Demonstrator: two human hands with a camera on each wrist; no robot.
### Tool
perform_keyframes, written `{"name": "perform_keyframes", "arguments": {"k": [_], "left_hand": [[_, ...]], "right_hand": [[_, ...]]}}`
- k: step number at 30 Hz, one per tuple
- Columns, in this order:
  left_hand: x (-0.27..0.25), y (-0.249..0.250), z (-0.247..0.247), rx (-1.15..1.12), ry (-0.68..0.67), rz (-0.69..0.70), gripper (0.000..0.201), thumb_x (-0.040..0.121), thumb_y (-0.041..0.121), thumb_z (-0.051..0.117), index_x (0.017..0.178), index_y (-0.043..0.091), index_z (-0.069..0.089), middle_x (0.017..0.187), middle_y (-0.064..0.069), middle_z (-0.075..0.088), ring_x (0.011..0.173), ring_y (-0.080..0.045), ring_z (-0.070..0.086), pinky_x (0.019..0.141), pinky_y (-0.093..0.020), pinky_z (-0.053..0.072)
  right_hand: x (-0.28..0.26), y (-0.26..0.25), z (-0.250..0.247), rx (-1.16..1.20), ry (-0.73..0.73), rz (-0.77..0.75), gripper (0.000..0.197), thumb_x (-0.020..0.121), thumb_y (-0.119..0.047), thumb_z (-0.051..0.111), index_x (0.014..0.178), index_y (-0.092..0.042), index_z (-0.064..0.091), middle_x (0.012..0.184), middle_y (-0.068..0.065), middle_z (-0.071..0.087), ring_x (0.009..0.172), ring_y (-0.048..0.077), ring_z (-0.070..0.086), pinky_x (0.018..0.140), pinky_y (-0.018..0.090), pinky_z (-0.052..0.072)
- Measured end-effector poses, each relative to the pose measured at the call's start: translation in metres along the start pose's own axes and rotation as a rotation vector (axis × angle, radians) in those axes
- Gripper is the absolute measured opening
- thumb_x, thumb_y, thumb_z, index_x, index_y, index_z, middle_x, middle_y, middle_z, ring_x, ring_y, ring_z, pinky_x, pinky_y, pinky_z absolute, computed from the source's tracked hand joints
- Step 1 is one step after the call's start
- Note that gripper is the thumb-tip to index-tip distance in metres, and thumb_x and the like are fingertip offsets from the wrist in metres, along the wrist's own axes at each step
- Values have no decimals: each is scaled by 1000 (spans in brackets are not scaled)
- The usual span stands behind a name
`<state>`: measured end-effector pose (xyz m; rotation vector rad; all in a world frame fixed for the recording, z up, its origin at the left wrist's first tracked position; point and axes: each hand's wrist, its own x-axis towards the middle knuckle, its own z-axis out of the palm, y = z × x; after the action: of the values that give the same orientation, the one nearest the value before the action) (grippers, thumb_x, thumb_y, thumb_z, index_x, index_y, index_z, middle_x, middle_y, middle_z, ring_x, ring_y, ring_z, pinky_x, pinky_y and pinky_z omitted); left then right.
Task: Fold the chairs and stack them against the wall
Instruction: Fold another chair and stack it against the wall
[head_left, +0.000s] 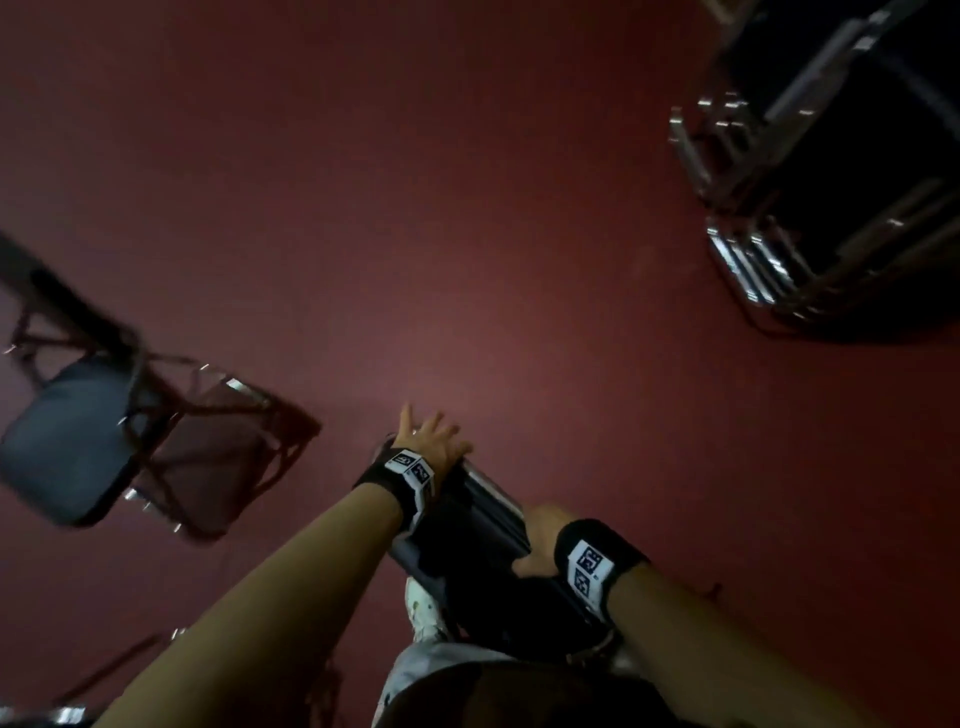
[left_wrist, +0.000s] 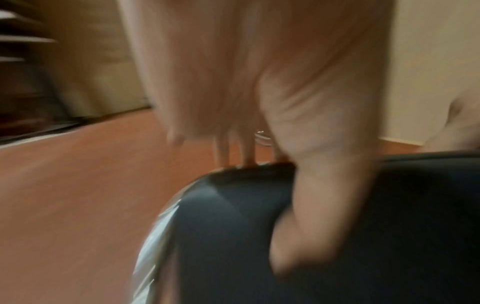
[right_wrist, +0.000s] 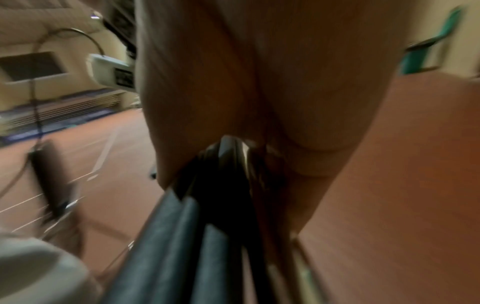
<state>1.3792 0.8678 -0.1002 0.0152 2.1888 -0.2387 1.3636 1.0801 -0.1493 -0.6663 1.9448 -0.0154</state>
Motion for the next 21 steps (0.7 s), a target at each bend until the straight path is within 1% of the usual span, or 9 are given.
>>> {"name": "perform_keyframes", "arguments": {"k": [2,4,6,8,10,13,15,17,21], "left_hand": [[26,0,-14,109,-7,148,80,75,40,78,143,27,38,144,-7,45,135,-33,40,113,-68,22],[31,-9,-10,157,31,246,79,66,43,78,136,30,43,132,-2,55,121,-32,52,104,-50,41],[41,-19,-10,122,33,291,82,51,50,75,127,36,46,125,1,60,113,-30,60,98,-43,50],[60,-34,-22,114,36,383,80,41,51,76,116,39,50,119,2,63,108,-28,64,93,-40,54],[66,-47,-29,95,-20,383,79,42,44,86,115,38,55,119,3,63,109,-26,65,90,-33,54],[64,-57,-38,112,-63,412,78,48,42,89,119,39,54,118,1,64,109,-26,64,87,-35,55],[63,-61,-38,103,-71,429,80,50,40,88,123,44,54,116,3,66,109,-25,65,86,-33,54],[67,-61,-44,132,-77,422,71,50,41,86,115,43,58,111,4,68,105,-24,67,84,-33,56],[66,-48,-60,152,-109,353,58,53,39,84,106,37,59,109,4,68,103,-24,66,84,-35,56]], "right_hand": [[0,-3,1,145,35,68,78,79,-49,76,138,-9,45,129,12,58,110,31,60,87,38,54],[-5,-12,0,268,65,93,84,79,-48,77,145,-13,38,138,11,53,118,31,57,94,39,53],[-10,-12,5,372,86,116,95,79,-51,77,152,-17,27,147,8,46,127,29,51,101,36,47],[-17,-16,10,441,112,169,102,78,-52,78,154,-21,19,146,8,48,125,29,53,97,35,47],[-18,-14,5,392,119,185,106,78,-50,79,155,-20,14,141,11,52,119,31,57,89,36,50],[-14,-12,-10,272,139,183,117,78,-50,79,159,-14,3,142,15,53,119,34,57,87,36,50],[-8,-13,-18,242,142,173,105,76,-52,80,155,-13,23,135,13,58,113,32,60,86,37,53],[-1,-9,-25,231,145,133,76,73,-51,81,133,-17,50,121,8,65,100,28,64,83,39,57],[5,14,-37,210,121,58,53,76,-46,80,117,-18,60,109,5,68,92,26,66,79,38,58]]}}
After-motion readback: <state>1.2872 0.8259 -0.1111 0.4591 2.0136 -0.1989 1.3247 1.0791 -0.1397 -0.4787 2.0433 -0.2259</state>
